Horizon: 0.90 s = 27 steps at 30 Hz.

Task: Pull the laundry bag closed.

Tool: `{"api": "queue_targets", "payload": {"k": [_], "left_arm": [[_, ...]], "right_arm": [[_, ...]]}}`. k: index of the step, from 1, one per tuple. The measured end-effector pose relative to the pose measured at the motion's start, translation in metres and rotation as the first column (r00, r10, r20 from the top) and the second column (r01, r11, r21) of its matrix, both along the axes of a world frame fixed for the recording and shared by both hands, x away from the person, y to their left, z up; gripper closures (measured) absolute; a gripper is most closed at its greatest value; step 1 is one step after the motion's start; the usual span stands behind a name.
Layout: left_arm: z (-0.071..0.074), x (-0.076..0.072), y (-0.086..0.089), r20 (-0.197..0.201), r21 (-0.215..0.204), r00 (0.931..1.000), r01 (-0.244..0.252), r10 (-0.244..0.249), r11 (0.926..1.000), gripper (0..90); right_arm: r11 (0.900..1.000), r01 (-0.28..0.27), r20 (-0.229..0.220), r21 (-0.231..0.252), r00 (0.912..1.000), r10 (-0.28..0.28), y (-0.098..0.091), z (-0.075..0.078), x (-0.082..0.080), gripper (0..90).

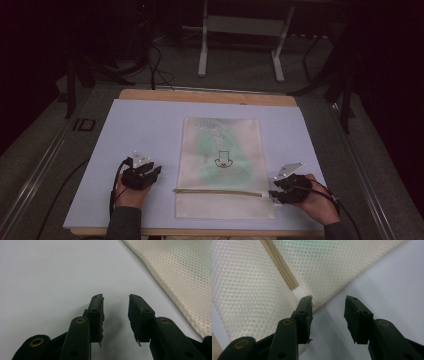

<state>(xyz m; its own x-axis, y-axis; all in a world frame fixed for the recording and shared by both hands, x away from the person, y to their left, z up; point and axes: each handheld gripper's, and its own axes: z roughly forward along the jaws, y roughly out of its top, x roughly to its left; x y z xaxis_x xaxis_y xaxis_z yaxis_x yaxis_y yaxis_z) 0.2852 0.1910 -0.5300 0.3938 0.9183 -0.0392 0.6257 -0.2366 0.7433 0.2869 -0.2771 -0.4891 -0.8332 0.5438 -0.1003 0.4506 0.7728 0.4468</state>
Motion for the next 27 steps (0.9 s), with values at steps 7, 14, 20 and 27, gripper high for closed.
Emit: {"api": "queue_targets", "payload": {"k": [7, 14, 20, 27], "left_arm": [[0.000, 0.000, -0.002, 0.000, 0.006, 0.9998, 0.018, -0.018, 0.9998, 64.1], [-0.001, -0.001, -0.006, 0.004, 0.016, 0.9991, 0.043, -0.043, 0.9989, 63.9], [-0.001, -0.001, -0.006, 0.003, 0.019, 0.9986, 0.052, -0.052, 0.9985, 63.8], [-0.001, -0.001, -0.007, 0.003, 0.017, 0.9985, 0.055, -0.055, 0.9983, 63.5]], "right_arm": [[0.9994, -0.035, -0.007, 0.007, 0.9994, 0.035, 0.013, 0.004, 0.002, 57.4], [0.9979, -0.062, -0.011, 0.015, 0.9980, 0.062, 0.024, 0.004, 0.004, 58.1], [0.9962, -0.086, -0.013, 0.014, 0.9962, 0.086, 0.033, 0.005, 0.005, 58.2], [0.9904, -0.137, -0.016, 0.021, 0.9904, 0.137, 0.054, 0.006, 0.007, 59.7]]}}
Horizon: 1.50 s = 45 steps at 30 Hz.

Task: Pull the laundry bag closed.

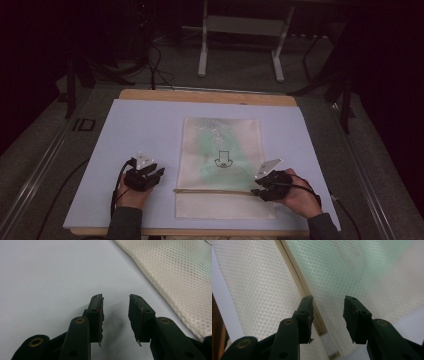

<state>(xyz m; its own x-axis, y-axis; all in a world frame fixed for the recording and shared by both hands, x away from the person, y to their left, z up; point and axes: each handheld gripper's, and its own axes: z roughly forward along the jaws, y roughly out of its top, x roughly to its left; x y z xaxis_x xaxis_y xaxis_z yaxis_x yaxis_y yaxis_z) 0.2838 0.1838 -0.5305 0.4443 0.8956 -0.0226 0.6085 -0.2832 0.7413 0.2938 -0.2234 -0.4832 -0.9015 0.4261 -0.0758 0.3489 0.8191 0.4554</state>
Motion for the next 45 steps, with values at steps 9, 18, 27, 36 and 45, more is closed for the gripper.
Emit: {"api": "queue_targets", "payload": {"k": [9, 18, 27, 36, 45], "left_arm": [[0.000, 0.000, -0.001, -0.001, 0.004, 1.0000, 0.005, -0.005, 1.0000, 63.3], [0.000, 0.000, -0.001, -0.002, 0.004, 1.0000, 0.008, -0.008, 1.0000, 63.1], [0.000, 0.000, -0.002, -0.002, 0.004, 0.9999, 0.010, -0.010, 0.9999, 63.0], [-0.001, 0.000, -0.003, -0.001, 0.008, 0.9999, 0.015, -0.015, 0.9999, 62.8], [0.000, -0.001, -0.002, 0.005, 0.007, 0.9999, 0.016, -0.016, 0.9998, 62.6]], "right_arm": [[0.9984, -0.055, -0.006, 0.010, 0.9985, 0.055, 0.024, 0.002, 0.001, 59.8], [0.9940, -0.107, -0.016, 0.021, 0.9941, 0.107, 0.047, 0.001, 0.002, 59.4], [0.9865, -0.159, -0.018, 0.040, 0.9871, 0.159, 0.072, 0.001, 0.002, 58.7], [0.9768, -0.207, -0.026, 0.053, 0.9776, 0.209, 0.098, -0.001, 0.006, 58.6], [0.9667, -0.247, -0.036, 0.065, 0.9676, 0.250, 0.122, -0.006, 0.007, 60.4]]}}
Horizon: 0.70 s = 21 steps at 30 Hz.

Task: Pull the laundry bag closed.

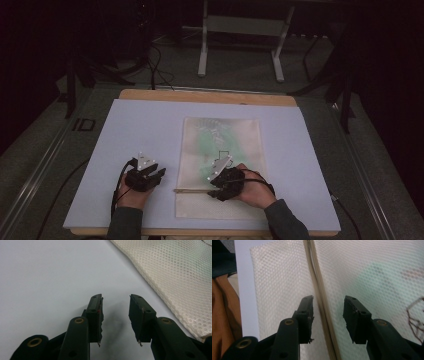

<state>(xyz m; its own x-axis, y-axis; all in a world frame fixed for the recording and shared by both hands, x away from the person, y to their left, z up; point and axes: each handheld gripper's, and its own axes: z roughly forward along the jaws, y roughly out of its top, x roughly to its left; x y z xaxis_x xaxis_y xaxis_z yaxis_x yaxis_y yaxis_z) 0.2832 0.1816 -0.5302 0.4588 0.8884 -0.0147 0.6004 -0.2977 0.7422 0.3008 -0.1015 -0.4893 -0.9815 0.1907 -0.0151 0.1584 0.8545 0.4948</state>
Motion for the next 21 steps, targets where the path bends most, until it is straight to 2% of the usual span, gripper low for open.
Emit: {"api": "queue_targets", "payload": {"k": [13, 21], "left_arm": [[0.000, 0.000, 0.000, 0.002, -0.001, 1.0000, 0.003, -0.003, 1.0000, 62.2], [0.000, 0.000, 0.000, 0.000, -0.001, 1.0000, 0.004, -0.004, 1.0000, 61.8]], "right_arm": [[0.9984, -0.056, -0.019, 0.001, 0.9983, 0.056, 0.033, -0.007, 0.000, 63.0], [0.9960, -0.088, -0.028, 0.017, 0.9957, 0.088, 0.057, -0.010, 0.001, 65.6]]}}
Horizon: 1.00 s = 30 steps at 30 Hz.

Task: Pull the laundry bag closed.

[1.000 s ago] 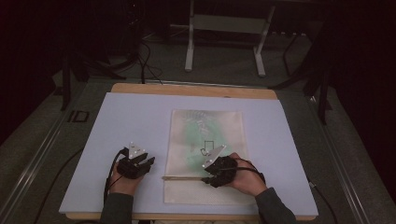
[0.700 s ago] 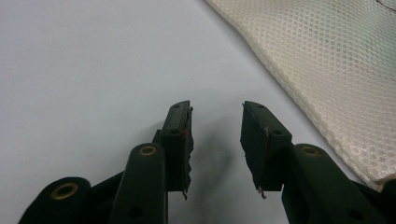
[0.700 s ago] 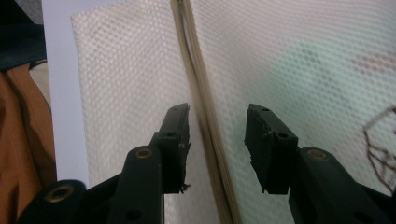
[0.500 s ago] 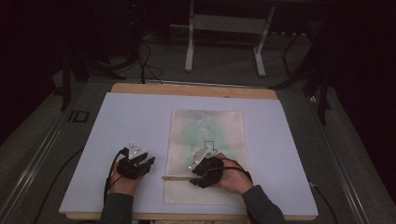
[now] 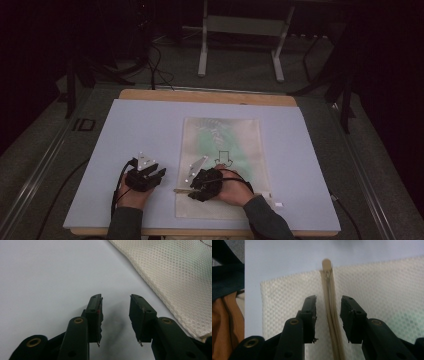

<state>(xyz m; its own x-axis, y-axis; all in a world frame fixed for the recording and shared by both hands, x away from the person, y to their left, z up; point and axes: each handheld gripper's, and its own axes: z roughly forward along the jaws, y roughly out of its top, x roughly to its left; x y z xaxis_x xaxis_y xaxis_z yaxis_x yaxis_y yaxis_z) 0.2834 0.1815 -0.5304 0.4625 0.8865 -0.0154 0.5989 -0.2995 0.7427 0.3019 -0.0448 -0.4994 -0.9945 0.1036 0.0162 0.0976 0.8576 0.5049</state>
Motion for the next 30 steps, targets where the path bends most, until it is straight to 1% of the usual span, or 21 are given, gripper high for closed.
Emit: {"api": "queue_targets", "payload": {"k": [5, 6, 8, 9, 14, 15, 20, 22, 23, 26, 28, 30], "left_arm": [[0.000, 0.000, 0.000, 0.002, -0.005, 1.0000, -0.004, 0.004, 1.0000, 61.7], [0.000, 0.000, 0.000, 0.002, -0.005, 1.0000, -0.004, 0.004, 1.0000, 61.7], [0.000, 0.000, 0.001, 0.002, -0.005, 1.0000, -0.004, 0.004, 1.0000, 61.6], [0.000, 0.000, 0.001, 0.002, -0.006, 1.0000, -0.004, 0.004, 1.0000, 61.6], [0.001, 0.000, 0.002, 0.001, -0.007, 1.0000, -0.006, 0.006, 1.0000, 61.4], [0.001, 0.000, 0.002, 0.001, -0.007, 1.0000, -0.006, 0.006, 1.0000, 61.4], [0.001, 0.000, 0.002, 0.002, -0.007, 1.0000, -0.008, 0.008, 0.9999, 61.3], [0.001, 0.000, 0.003, 0.003, -0.011, 0.9999, -0.014, 0.014, 0.9998, 61.3], [0.001, 0.000, 0.004, 0.003, -0.011, 0.9999, -0.016, 0.016, 0.9998, 61.3], [0.001, 0.000, 0.004, 0.003, -0.011, 0.9999, -0.016, 0.016, 0.9998, 61.2], [0.001, 0.000, 0.003, 0.002, -0.011, 0.9999, -0.014, 0.014, 0.9998, 61.1], [0.001, 0.000, 0.003, 0.002, -0.011, 0.9999, -0.013, 0.013, 0.9999, 61.1]], "right_arm": [[0.9999, -0.009, -0.006, 0.005, 0.9999, 0.010, 0.012, 0.000, -0.001, 67.0], [0.9999, -0.009, -0.006, 0.005, 0.9999, 0.010, 0.012, 0.000, -0.001, 67.0], [0.9997, -0.020, 0.000, 0.012, 0.9998, 0.020, 0.019, -0.001, 0.000, 68.4], [0.9997, -0.020, 0.000, 0.012, 0.9998, 0.020, 0.019, -0.001, 0.000, 68.4], [0.9997, -0.017, -0.001, 0.017, 0.9999, 0.017, 0.031, -0.003, 0.001, 69.3], [0.9996, -0.024, 0.001, 0.017, 0.9997, 0.024, 0.032, -0.003, 0.002, 69.4], [0.9998, -0.006, -0.003, 0.018, 1.0000, 0.006, 0.040, -0.004, 0.004, 69.5], [0.9997, -0.010, 0.000, 0.021, 0.9999, 0.010, 0.041, -0.005, 0.005, 69.4], [0.9999, -0.006, -0.003, 0.015, 1.0000, 0.006, 0.044, -0.007, 0.006, 68.8], [0.9998, -0.012, -0.005, 0.017, 0.9999, 0.012, 0.047, -0.008, 0.007, 68.9], [0.9999, -0.004, -0.012, 0.011, 0.9999, 0.004, 0.049, -0.007, 0.007, 68.9], [0.9999, -0.010, -0.004, 0.006, 0.9999, 0.010, 0.051, -0.008, 0.008, 69.3]]}}
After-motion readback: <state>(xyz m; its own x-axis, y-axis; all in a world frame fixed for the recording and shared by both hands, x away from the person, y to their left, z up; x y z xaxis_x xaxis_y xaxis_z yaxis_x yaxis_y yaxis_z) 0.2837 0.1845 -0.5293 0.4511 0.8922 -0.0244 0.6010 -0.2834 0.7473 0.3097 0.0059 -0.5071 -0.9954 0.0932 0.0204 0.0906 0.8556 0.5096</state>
